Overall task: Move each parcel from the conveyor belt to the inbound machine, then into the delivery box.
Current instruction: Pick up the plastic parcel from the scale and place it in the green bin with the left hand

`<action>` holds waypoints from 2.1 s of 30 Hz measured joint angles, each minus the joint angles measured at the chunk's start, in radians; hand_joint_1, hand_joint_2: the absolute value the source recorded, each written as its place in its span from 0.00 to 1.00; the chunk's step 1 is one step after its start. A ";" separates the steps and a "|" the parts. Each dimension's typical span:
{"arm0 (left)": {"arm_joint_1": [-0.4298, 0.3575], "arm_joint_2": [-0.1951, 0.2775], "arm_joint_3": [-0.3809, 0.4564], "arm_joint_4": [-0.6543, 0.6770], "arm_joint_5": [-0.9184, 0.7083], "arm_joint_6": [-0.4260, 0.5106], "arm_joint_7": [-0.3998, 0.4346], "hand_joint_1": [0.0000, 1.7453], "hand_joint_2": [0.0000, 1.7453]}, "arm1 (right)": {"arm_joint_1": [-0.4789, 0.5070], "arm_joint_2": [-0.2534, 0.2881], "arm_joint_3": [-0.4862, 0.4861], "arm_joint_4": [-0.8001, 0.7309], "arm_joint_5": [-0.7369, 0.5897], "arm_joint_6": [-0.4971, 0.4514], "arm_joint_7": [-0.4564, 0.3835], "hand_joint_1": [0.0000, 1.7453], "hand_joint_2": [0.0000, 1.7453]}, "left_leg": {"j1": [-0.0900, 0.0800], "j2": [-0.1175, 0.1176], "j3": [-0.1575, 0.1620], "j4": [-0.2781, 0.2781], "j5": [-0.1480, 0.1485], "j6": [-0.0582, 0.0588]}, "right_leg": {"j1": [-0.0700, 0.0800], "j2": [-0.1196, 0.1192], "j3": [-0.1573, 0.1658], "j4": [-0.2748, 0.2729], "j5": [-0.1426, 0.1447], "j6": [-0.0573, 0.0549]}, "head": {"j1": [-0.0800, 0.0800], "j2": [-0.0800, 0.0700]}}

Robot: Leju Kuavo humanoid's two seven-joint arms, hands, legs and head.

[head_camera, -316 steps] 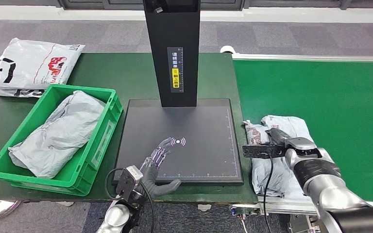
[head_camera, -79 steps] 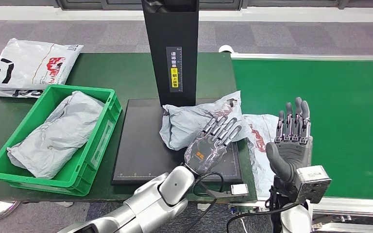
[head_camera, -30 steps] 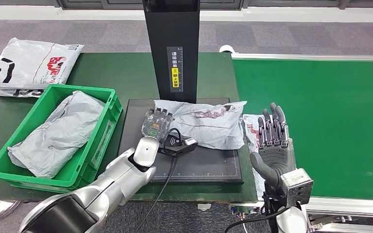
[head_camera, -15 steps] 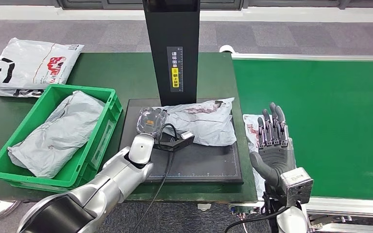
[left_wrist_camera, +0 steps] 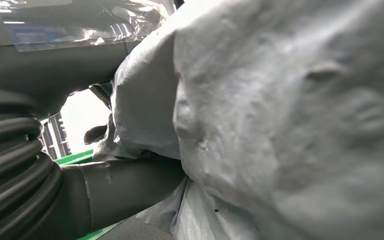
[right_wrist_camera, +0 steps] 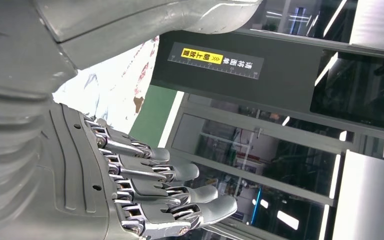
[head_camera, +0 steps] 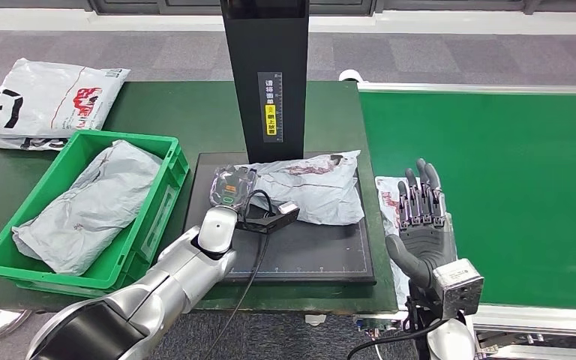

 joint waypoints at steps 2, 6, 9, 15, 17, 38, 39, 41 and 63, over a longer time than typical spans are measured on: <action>0.000 0.000 0.000 0.000 0.000 0.000 0.000 1.00 1.00 | 0.000 0.000 0.000 0.000 0.000 0.000 0.000 0.00 1.00 | 0.000 0.000 0.000 0.000 0.000 0.000 | 0.000 0.000 0.000 0.000 0.000 0.000 | 0.000 0.000; 0.000 0.000 0.000 0.000 0.000 0.000 0.000 1.00 1.00 | 0.000 0.000 0.000 0.000 0.000 0.000 0.000 0.00 1.00 | 0.000 0.000 0.000 0.000 0.000 0.000 | 0.000 0.000 0.000 0.000 0.000 0.000 | 0.000 0.000; 0.000 0.000 0.000 0.000 0.000 0.000 0.000 1.00 1.00 | 0.000 0.000 0.000 0.000 0.000 0.000 0.000 0.00 1.00 | 0.000 0.000 0.000 0.000 0.000 0.000 | 0.000 0.000 0.000 0.000 0.000 0.000 | 0.000 0.000; 0.000 0.000 0.000 0.000 0.000 0.000 0.000 1.00 1.00 | 0.000 0.000 0.000 0.000 0.000 0.000 0.000 0.00 1.00 | 0.000 0.000 0.000 0.000 0.000 0.000 | 0.000 0.000 0.000 0.000 0.000 0.000 | 0.000 0.000; 0.000 0.000 0.000 0.000 0.000 0.000 0.000 1.00 1.00 | 0.000 0.000 0.000 0.000 0.000 0.000 0.000 0.00 1.00 | 0.000 0.000 0.000 0.000 0.000 0.000 | 0.000 0.000 0.000 0.000 0.000 0.000 | 0.000 0.000; 0.000 0.000 0.000 0.000 0.000 0.000 0.000 1.00 1.00 | 0.000 0.000 0.000 0.000 0.000 0.000 0.000 0.00 1.00 | 0.000 0.000 0.000 0.000 0.000 0.000 | 0.000 0.000 0.000 0.000 0.000 0.000 | 0.000 0.000; 0.000 0.000 0.000 0.000 0.000 0.000 0.000 1.00 1.00 | 0.000 0.000 0.000 0.000 0.000 0.000 0.000 0.00 1.00 | 0.000 0.000 0.000 0.000 0.000 0.000 | 0.000 0.000 0.000 0.000 0.000 0.000 | 0.000 0.000; 0.000 0.000 0.000 0.000 0.000 0.000 0.000 1.00 1.00 | 0.000 0.000 0.000 0.000 0.000 0.000 0.000 0.00 1.00 | 0.000 0.000 0.000 0.000 0.000 0.000 | 0.000 0.000 0.000 0.000 0.000 0.000 | 0.000 0.000; 0.474 0.165 0.735 -1.188 0.166 0.275 -0.467 1.00 1.00 | 0.083 0.009 -0.123 0.006 -0.019 -0.082 -0.081 0.00 1.00 | 0.005 0.012 0.007 -0.004 -0.007 -0.011 | 0.007 0.012 -0.001 0.001 -0.004 -0.011 | 0.000 0.000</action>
